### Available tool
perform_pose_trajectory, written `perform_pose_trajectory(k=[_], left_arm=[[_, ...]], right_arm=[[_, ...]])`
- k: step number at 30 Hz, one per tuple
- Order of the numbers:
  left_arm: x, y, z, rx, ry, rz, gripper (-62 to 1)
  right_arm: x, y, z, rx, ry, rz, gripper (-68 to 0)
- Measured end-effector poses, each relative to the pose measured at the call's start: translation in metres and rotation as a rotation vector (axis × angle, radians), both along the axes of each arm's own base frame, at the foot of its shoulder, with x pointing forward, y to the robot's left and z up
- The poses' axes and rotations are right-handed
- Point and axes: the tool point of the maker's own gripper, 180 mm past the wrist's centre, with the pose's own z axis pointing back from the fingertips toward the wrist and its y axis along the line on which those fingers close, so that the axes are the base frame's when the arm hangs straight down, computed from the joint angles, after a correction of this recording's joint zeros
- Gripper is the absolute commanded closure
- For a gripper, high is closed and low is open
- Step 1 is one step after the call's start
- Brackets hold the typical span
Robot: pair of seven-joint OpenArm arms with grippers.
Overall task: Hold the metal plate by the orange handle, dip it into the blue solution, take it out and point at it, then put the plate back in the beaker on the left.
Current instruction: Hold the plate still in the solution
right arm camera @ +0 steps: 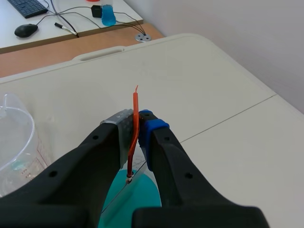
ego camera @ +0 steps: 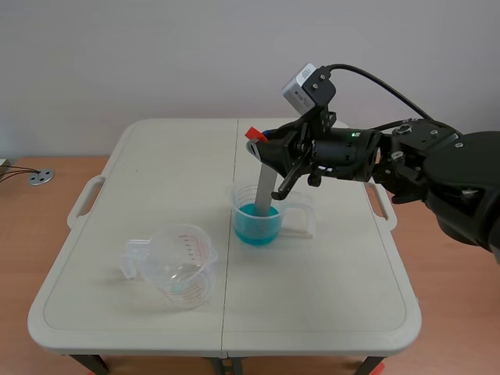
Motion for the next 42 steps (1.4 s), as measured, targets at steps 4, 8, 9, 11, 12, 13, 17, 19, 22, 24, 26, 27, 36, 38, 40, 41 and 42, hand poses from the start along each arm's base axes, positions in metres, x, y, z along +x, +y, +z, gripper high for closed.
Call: perform_pose_trajectory(k=[4,8,9,11,12,13,17,19,22,24,26,27,36,38,40,41,42], left_arm=[[0.000,0.000,0.000,0.000,0.000,0.000,-3.2],[0.000,0.000,0.000,0.000,0.000,0.000,-3.2],[0.000,0.000,0.000,0.000,0.000,0.000,-3.2],[0.000,0.000,0.000,0.000,0.000,0.000,-3.2],[0.000,0.000,0.000,0.000,0.000,0.000,-3.2],[0.000,0.000,0.000,0.000,0.000,0.000,-3.2],[0.000,0.000,0.000,0.000,0.000,0.000,-3.2],[0.000,0.000,0.000,0.000,0.000,0.000,-3.2],[0.000,0.000,0.000,0.000,0.000,0.000,-3.2],[0.000,0.000,0.000,0.000,0.000,0.000,-3.2],[0.000,0.000,0.000,0.000,0.000,0.000,-3.2],[0.000,0.000,0.000,0.000,0.000,0.000,-3.2],[0.000,0.000,0.000,0.000,-0.001,0.000,-3.2],[0.003,0.000,0.000,0.000,-0.006,0.000,-3.2],[0.008,0.000,0.000,0.000,-0.018,-0.001,-3.2],[0.013,0.001,-0.001,0.002,-0.028,-0.003,-3.2],[0.018,0.003,-0.001,0.007,-0.038,-0.006,-3.2]], right_arm=[[0.000,0.000,0.007,0.035,-0.021,0.007,-1.3],[0.001,-0.003,0.008,0.035,-0.022,0.000,-1.3],[0.002,-0.004,0.009,0.037,-0.023,-0.003,-1.3],[0.000,-0.003,0.011,0.041,-0.017,0.015,-1.3],[-0.002,-0.001,0.012,0.044,-0.011,0.031,-1.3],[-0.002,-0.001,0.013,0.046,-0.012,0.036,-1.3],[0.000,0.001,0.020,0.049,-0.029,0.043,-1.3],[0.002,0.002,0.024,0.050,-0.040,0.045,-1.3],[0.006,-0.001,0.031,0.043,-0.063,0.047,-1.3],[0.009,-0.005,0.037,0.035,-0.080,0.044,-1.3],[0.012,-0.008,0.043,0.029,-0.100,0.045,-1.3],[0.013,-0.008,0.046,0.028,-0.107,0.046,-1.3],[0.009,-0.004,0.071,0.032,-0.180,0.087,-1.3],[0.008,-0.003,0.074,0.033,-0.190,0.092,-1.3],[0.007,-0.004,0.077,0.032,-0.200,0.097,-1.3],[0.007,-0.004,0.079,0.030,-0.204,0.099,-1.3],[0.007,-0.005,0.080,0.028,-0.209,0.100,-1.3]])
